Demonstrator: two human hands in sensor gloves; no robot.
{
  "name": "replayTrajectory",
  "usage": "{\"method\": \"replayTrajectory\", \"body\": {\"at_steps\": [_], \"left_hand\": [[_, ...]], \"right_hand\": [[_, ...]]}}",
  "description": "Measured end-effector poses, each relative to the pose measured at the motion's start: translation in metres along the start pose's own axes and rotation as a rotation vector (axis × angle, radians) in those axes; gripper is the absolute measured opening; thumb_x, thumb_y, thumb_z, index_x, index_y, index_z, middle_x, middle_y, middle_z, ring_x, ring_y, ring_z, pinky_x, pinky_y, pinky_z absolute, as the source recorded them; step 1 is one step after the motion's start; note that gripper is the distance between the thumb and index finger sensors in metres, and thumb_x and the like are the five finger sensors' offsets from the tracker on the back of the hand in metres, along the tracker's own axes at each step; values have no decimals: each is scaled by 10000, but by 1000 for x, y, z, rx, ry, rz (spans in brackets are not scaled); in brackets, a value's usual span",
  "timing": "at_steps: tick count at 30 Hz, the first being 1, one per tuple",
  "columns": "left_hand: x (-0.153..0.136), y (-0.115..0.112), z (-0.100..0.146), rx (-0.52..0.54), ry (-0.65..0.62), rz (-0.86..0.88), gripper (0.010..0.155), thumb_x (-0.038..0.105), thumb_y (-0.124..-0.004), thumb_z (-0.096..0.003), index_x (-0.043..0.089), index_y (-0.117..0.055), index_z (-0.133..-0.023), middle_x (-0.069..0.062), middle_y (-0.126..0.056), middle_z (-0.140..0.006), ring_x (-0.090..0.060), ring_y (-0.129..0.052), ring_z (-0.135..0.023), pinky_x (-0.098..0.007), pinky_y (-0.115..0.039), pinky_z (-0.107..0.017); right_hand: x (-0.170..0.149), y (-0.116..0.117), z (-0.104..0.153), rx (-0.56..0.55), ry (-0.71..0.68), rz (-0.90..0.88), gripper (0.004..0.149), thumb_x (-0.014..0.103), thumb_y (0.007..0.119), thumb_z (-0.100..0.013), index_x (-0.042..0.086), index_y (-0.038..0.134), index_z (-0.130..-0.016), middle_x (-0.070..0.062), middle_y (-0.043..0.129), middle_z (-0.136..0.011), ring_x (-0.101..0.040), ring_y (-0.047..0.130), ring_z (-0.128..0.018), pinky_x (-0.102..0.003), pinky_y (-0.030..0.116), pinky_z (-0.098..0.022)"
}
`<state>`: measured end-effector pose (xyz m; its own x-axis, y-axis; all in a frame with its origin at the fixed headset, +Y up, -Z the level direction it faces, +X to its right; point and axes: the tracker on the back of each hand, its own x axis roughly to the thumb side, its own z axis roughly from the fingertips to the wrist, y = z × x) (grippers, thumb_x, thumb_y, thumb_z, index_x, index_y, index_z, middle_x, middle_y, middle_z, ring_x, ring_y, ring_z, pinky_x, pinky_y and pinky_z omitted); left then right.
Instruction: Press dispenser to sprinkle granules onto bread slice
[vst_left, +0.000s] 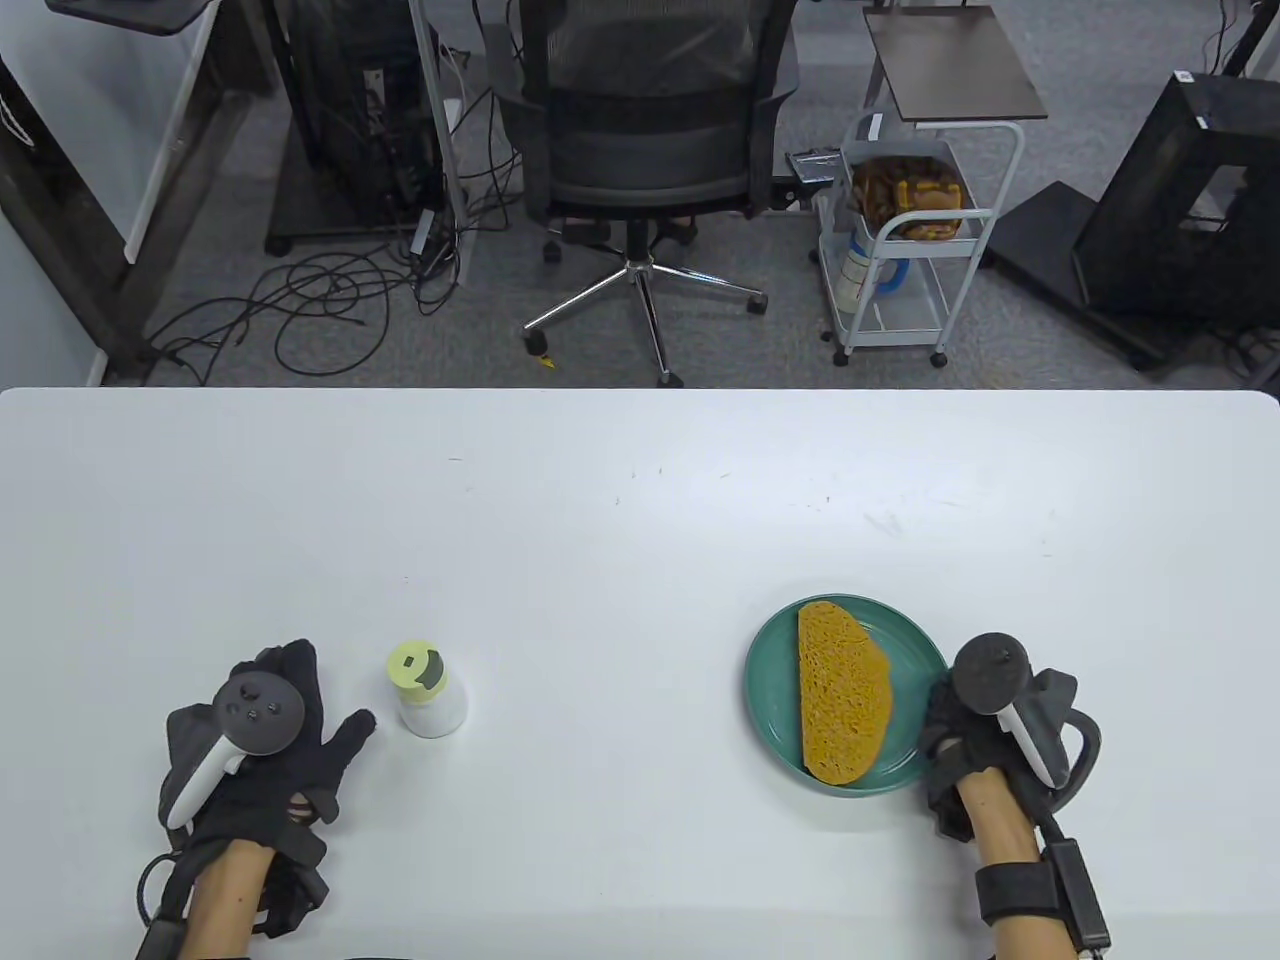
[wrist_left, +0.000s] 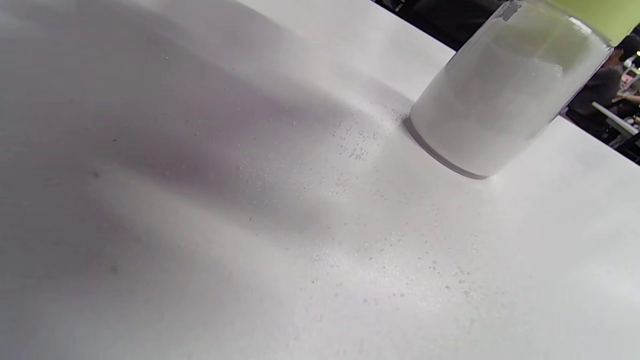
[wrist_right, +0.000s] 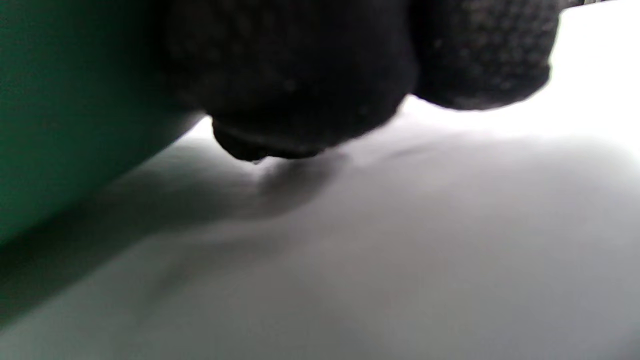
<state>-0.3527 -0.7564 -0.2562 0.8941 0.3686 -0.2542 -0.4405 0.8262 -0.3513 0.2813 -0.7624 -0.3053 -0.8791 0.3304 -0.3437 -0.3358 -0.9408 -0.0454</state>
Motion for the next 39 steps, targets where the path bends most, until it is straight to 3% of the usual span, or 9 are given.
{"method": "replayTrajectory", "body": {"at_steps": [12, 18, 22, 25, 27, 29, 33, 36, 39], "left_hand": [[0, -3, -1, -33, -3, 22, 933, 658, -564, -515, 360, 151, -1035, -9, 183, -1156, -291, 217, -1093, -618, 160, -684], [0, -3, 0, -44, 0, 30, 929, 652, -562, -518, 358, 152, -1035, -10, 184, -1155, -292, 218, -1092, -617, 162, -682], [3, -5, -1, -60, -12, 11, 930, 652, -563, -519, 357, 152, -1035, -11, 184, -1156, -292, 218, -1092, -618, 162, -682], [6, -7, -1, -71, -16, 1, 861, 554, -565, -564, 339, 99, -1068, -11, 175, -1158, -289, 223, -1087, -616, 165, -677], [9, -9, 0, -91, -34, -10, 861, 525, -586, -571, 323, 79, -1079, -21, 158, -1164, -293, 214, -1089, -618, 160, -677], [12, -12, 1, -127, -66, 8, 916, 553, -632, -557, 311, 80, -1080, -24, 157, -1165, -294, 216, -1088, -619, 160, -676], [22, -22, 4, -198, -193, 190, 1127, 669, -696, -496, 252, 217, -1007, -62, 191, -1144, -321, 205, -1089, -630, 137, -682], [30, -35, -1, -118, -230, 523, 1167, 668, -751, -485, 247, 200, -1014, -74, 153, -1156, -333, 173, -1103, -630, 132, -687], [34, -34, -10, -25, -211, 543, 1154, 653, -778, -484, 253, 154, -1036, -72, 100, -1175, -333, 125, -1124, -627, 117, -700]], "right_hand": [[107, 33, 32, 73, -122, -26, 424, 258, 799, -392, -21, 825, -709, -145, 1024, -447, -152, 997, -133, -429, 878, -266], [126, 46, 40, 93, -113, -23, 424, 254, 811, -387, -32, 835, -698, -149, 1036, -454, -162, 1015, -136, -431, 886, -260], [129, 47, 40, 97, -122, -18, 423, 255, 814, -388, -33, 838, -696, -149, 1037, -452, -161, 1017, -135, -431, 886, -260], [133, 50, 42, 140, -103, 73, 434, 262, 817, -398, -41, 835, -709, -135, 1019, -459, -209, 1014, -172, -475, 856, -297], [133, 44, 44, 136, -117, 210, 535, 395, 780, -410, -12, 810, -757, -121, 1007, -522, -230, 1016, -252, -490, 835, -353], [130, 34, 46, 81, -153, 236, 587, 437, 736, -421, -6, 772, -804, -178, 999, -611, -273, 1012, -326, -517, 808, -396], [103, 11, 49, 69, -171, 96, 596, 428, 734, -425, -5, 746, -836, -216, 976, -660, -331, 997, -376, -557, 771, -430], [76, -1, 51, 70, -175, 59, 601, 425, 736, -429, -1, 730, -853, -230, 956, -697, -359, 986, -417, -577, 747, -457], [53, -5, 51, 54, -174, 55, 600, 425, 735, -430, 5, 725, -859, -231, 949, -712, -365, 981, -435, -582, 739, -469]]}}
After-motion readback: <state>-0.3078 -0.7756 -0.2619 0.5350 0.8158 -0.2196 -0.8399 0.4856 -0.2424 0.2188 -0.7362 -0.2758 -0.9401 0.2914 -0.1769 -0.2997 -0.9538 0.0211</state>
